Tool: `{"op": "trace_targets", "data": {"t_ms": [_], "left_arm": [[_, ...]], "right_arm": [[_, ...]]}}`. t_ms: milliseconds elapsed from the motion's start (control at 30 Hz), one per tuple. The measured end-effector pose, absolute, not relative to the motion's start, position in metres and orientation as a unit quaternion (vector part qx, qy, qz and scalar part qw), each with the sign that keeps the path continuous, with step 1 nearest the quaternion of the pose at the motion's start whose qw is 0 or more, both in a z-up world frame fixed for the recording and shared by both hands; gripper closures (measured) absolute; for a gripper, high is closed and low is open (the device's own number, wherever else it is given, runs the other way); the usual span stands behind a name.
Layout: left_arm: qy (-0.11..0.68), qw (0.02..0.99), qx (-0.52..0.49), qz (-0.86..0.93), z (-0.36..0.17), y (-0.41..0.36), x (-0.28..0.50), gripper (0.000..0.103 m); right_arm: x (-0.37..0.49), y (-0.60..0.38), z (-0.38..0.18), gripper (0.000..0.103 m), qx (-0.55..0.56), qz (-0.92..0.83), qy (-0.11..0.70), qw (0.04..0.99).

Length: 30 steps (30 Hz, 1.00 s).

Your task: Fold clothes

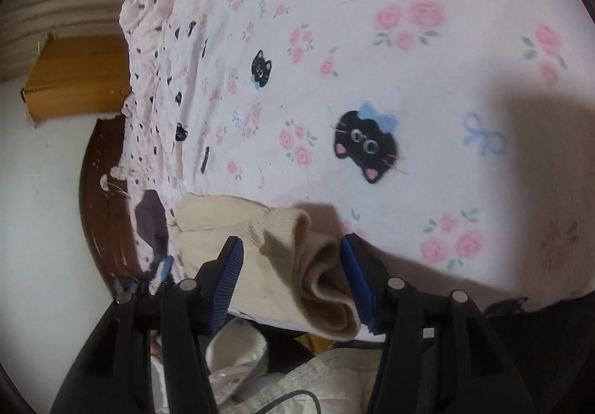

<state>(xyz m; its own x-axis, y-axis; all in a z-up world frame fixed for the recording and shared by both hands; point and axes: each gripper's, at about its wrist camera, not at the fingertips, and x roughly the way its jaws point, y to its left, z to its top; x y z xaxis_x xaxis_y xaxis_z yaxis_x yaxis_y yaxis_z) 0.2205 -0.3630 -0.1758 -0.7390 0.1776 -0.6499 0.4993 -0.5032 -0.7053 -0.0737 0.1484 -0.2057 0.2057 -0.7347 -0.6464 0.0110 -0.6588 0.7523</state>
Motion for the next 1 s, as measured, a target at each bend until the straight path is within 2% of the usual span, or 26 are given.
{"op": "trace_targets", "data": {"t_ms": [467, 733, 833, 1000], "left_arm": [[0.482, 0.100, 0.352, -0.796, -0.172, -0.356, 0.218, 0.076], [0.491, 0.104, 0.348, -0.792, -0.174, -0.361, 0.220, 0.076], [0.491, 0.102, 0.351, -0.791, -0.175, -0.360, 0.219, 0.076], [0.492, 0.100, 0.354, -0.789, -0.177, -0.359, 0.217, 0.076]], "right_arm": [[-0.079, 0.134, -0.239, 0.045, 0.709, -0.511, -0.360, 0.326], [-0.090, 0.125, -0.210, 0.046, 0.688, -0.542, -0.317, 0.365], [-0.090, 0.132, -0.197, 0.046, 0.669, -0.547, -0.324, 0.386], [-0.090, 0.147, -0.186, 0.046, 0.658, -0.571, -0.312, 0.379]]}}
